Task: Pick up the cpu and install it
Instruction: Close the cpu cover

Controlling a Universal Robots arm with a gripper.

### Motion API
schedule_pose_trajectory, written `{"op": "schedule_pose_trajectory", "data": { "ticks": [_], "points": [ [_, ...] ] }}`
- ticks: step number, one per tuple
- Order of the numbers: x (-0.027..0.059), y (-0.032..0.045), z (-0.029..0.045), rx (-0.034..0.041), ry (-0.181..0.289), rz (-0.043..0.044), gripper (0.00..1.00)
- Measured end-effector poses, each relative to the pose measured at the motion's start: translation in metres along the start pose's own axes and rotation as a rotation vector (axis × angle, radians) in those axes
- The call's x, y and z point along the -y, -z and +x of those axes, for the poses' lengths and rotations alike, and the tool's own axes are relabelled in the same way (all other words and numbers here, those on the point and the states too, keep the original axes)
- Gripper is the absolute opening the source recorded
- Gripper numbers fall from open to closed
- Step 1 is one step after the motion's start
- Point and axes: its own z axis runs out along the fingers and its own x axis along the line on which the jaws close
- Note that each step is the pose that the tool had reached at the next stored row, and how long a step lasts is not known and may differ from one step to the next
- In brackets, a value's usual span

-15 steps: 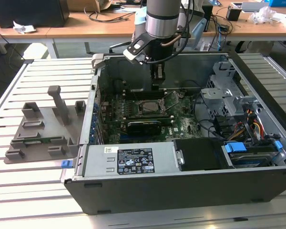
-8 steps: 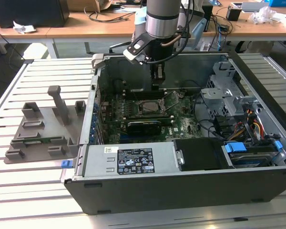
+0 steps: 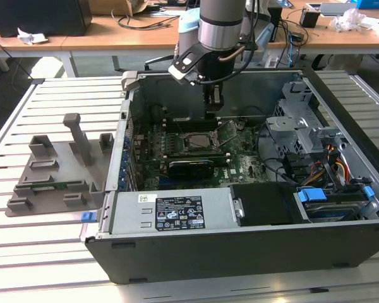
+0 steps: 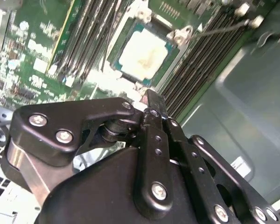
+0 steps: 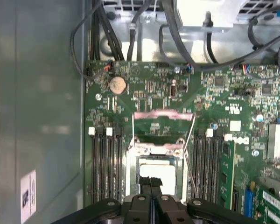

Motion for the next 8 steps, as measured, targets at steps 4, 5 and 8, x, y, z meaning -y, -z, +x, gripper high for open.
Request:
{"op": "schedule_pose_trajectory", "data": {
  "ticks": [4, 5, 8],
  "points": [
    [-0.0284, 0.0016, -0.0002, -0.0015, 0.000, 0.0083, 0.11],
    [-0.0335, 0.0018, -0.0003, -0.0018, 0.000, 0.0102, 0.11],
    [-0.0535, 0.0024, -0.0005, -0.0027, 0.000, 0.0214, 0.11]
  ]
}}
